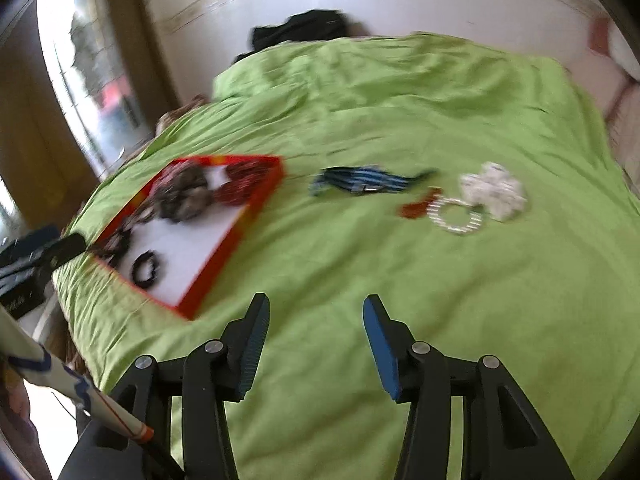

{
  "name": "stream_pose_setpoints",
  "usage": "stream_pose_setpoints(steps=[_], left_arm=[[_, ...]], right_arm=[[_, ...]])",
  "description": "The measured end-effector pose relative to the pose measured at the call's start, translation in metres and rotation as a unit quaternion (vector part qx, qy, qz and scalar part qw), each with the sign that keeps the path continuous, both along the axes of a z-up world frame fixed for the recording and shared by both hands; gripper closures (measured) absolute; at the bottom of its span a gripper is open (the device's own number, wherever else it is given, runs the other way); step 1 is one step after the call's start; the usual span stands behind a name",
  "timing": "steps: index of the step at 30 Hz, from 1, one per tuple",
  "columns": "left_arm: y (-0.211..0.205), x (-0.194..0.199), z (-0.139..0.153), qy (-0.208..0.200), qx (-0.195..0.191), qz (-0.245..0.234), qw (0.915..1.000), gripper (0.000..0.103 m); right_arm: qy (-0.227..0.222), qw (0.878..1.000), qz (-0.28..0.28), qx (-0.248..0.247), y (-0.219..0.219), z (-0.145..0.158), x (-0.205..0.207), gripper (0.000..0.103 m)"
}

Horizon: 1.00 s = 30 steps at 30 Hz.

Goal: Organize jewelry
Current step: 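Move both open tools back toward the watch and white scrunchie, then grasp the blue striped watch with the left tool while the right tool grasps the white polka-dot scrunchie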

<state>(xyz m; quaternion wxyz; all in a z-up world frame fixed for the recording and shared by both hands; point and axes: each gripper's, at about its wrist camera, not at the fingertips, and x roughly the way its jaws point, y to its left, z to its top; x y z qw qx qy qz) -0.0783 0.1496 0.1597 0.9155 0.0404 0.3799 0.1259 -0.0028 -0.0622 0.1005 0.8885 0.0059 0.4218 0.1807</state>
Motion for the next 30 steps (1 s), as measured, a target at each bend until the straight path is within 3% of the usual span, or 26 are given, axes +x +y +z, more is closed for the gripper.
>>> stream_pose_setpoints(steps=[13,22,30], left_arm=[[-0.071,0.027,-0.01,0.033,0.026,-0.066,0.997,0.036],[-0.092,0.04,-0.024,0.055,0.038,-0.082,0.9944,0.036],[-0.09,0.066,-0.045,0.08,0.021,-0.084,0.9931,0.036]], right_arm=[[0.003,0.995,-0.089,0.042,-0.098,-0.003,0.007,0.049],[0.027,0.991,-0.116,0.06,-0.127,-0.023,0.017,0.048],[0.04,0.99,-0.125,0.055,-0.135,-0.035,0.033,0.047]])
